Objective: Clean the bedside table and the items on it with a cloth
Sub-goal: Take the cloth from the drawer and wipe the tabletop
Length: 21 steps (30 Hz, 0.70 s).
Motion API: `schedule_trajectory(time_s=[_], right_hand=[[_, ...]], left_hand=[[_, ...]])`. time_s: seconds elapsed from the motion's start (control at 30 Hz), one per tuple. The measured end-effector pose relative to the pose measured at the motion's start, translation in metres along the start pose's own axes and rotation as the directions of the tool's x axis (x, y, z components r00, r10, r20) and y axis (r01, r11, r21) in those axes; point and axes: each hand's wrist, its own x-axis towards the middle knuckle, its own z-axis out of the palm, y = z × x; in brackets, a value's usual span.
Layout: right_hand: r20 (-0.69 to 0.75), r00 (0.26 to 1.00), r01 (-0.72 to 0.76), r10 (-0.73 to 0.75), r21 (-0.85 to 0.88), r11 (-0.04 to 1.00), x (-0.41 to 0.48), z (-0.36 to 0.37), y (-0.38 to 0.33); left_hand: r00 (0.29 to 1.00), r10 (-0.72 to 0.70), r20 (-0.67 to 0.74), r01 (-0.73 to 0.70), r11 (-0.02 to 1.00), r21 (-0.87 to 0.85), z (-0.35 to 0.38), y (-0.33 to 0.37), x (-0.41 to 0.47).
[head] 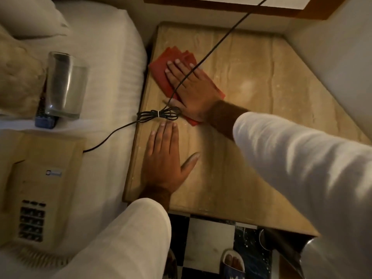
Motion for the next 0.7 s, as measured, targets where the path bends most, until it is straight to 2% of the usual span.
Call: schedule_trajectory(time_s=[0.07,0.1,0.2,0.3,0.43,0.57,0.63,0.7], right_hand=[[0.008,0.995,0.105,-0.104,-0.015,0.994,-0.003,-0.004,0.024],[0.019,0.995,0.095,-0.095,-0.006,0.995,-0.008,-0.006,0.041],[-0.007,0.993,-0.116,0.117,0.078,0.99,-0.018,-0.006,0.061],[-0.034,0.932,-0.351,0.362,0.174,0.92,-0.046,-0.002,0.08],[-0.022,0.794,-0.586,0.607,0.236,0.775,-0.13,0.006,0.091],[-0.033,0.581,-0.781,0.813,0.259,0.569,-0.248,0.024,0.07],[-0.06,0.497,-0.829,0.866,0.263,0.494,-0.287,0.033,0.05],[-0.093,0.465,-0.845,0.88,0.25,0.473,-0.307,0.042,0.034]], left_hand=[[1.0,0.004,-0.004,-0.004,1.0,0.008,0.002,-0.003,-0.001],[1.0,0.01,0.002,-0.01,1.0,0.008,0.002,0.001,0.0],[1.0,0.0,-0.004,0.0,1.0,0.014,0.003,-0.004,-0.001],[1.0,-0.003,-0.031,0.003,1.0,-0.013,0.005,-0.003,0.0],[1.0,0.008,-0.029,-0.009,1.0,-0.027,0.007,-0.004,-0.002],[1.0,0.014,-0.025,-0.016,0.998,-0.057,0.008,-0.004,0.0],[0.999,0.012,-0.032,-0.014,0.998,-0.066,0.008,-0.003,0.0],[1.0,0.008,-0.029,-0.01,0.998,-0.064,0.007,-0.003,0.0]])
